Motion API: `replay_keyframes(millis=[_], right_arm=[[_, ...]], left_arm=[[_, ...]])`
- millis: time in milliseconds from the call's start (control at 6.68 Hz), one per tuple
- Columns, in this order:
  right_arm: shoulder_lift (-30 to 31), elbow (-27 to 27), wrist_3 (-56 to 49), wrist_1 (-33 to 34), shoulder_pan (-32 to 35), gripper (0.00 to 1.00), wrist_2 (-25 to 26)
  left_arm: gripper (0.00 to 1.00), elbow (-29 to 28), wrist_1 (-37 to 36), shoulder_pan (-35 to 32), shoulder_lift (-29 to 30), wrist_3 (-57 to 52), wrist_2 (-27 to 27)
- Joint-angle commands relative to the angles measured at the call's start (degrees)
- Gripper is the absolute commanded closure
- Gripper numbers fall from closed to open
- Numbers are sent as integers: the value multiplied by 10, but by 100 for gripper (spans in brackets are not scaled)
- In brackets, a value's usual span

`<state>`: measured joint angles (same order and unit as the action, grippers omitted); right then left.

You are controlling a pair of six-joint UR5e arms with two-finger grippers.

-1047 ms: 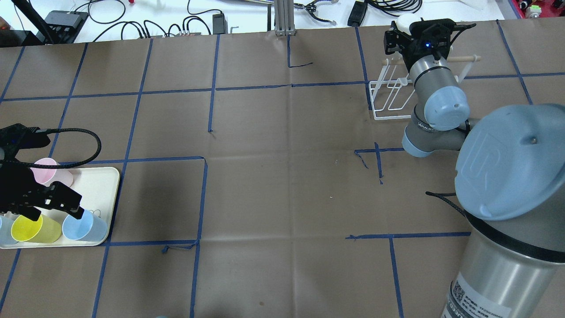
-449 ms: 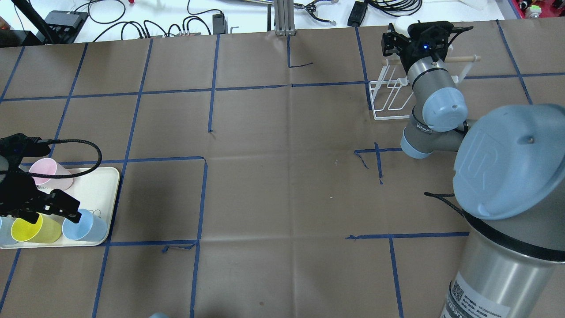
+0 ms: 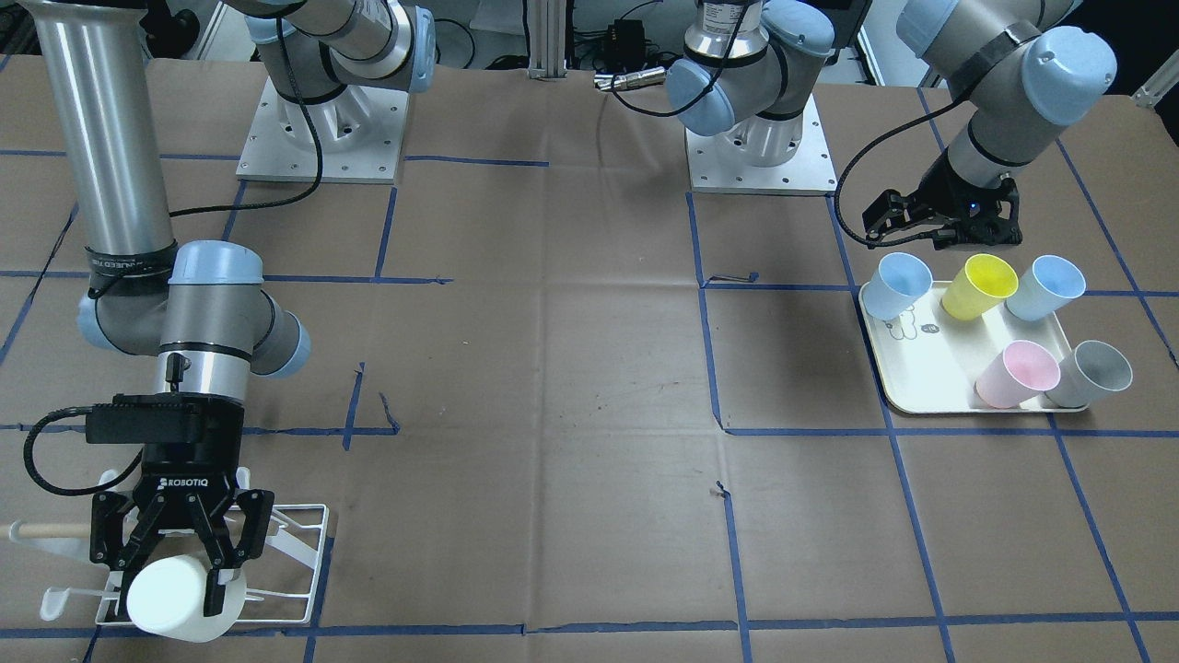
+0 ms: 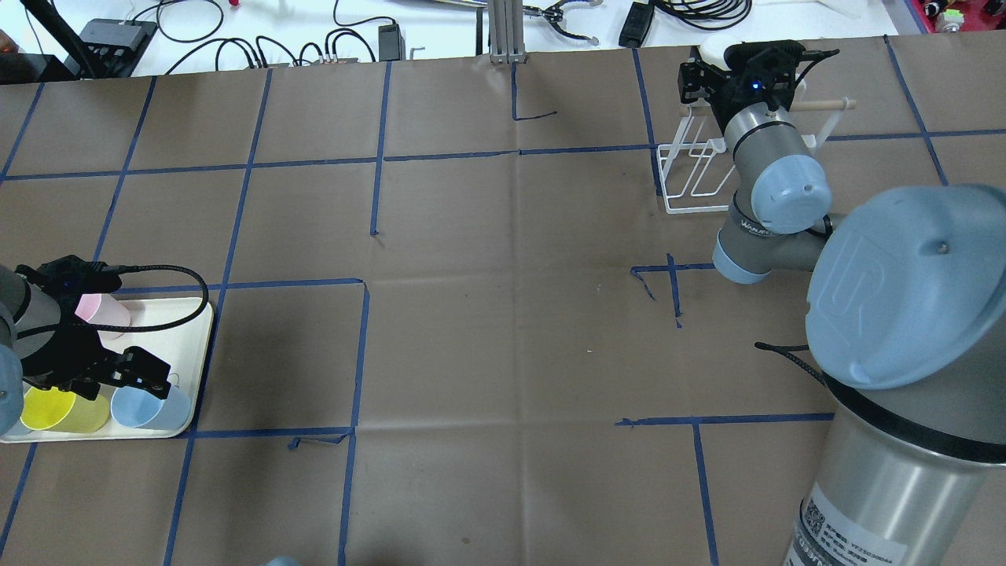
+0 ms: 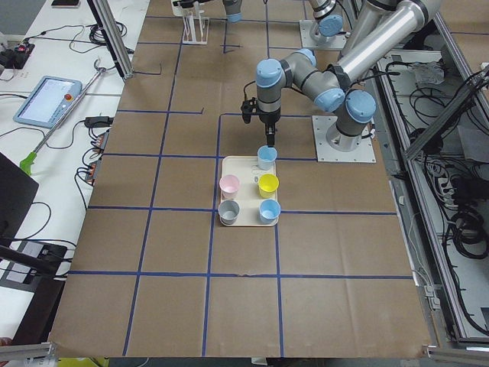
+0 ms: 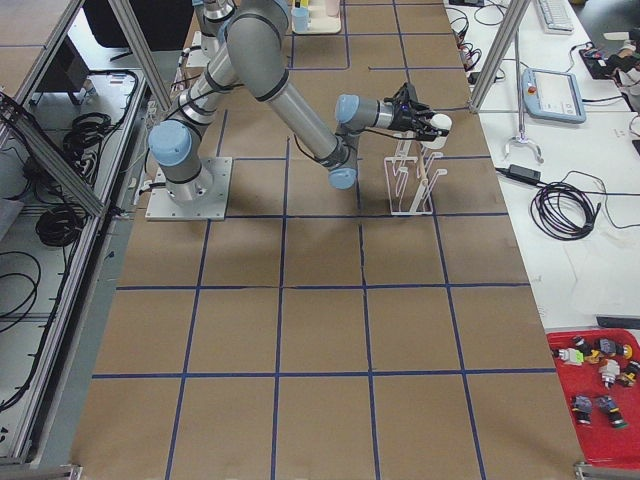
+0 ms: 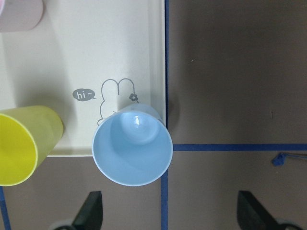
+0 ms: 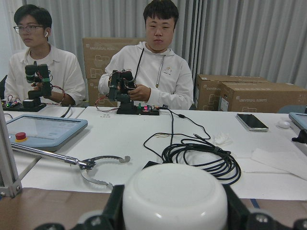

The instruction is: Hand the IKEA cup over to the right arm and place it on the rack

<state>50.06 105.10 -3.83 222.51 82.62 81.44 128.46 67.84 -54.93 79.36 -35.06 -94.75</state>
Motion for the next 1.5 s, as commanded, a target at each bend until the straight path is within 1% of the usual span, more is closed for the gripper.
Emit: replay_keyframes(millis=[0,150,449,599,748,898,1197,1347], right_arm=[[1,-1,3,-4,0,1,-4],[6,0,3,-33,1,0,-4],[8,-1,3,-37,2,1,-4],[13,-2,3,-52,3,1,-4],[34,-2,3,-79,8,1,-4],[63,-2,4,-109,14,1,-4],[116,3,4,-113,33,1,-6],[133,4,4,-113,46,0,-6]], left_arm=[[1,31,-70,0,45,2,1],[1,40,-101,0,66,2,0],[1,47,-96,-1,67,2,-3],[1,47,-96,-1,67,3,-3],[5,46,-99,-1,70,2,-3],[27,45,-103,-1,71,5,-5],[84,40,-102,-1,72,10,-8],[100,39,-103,-1,70,12,-11]])
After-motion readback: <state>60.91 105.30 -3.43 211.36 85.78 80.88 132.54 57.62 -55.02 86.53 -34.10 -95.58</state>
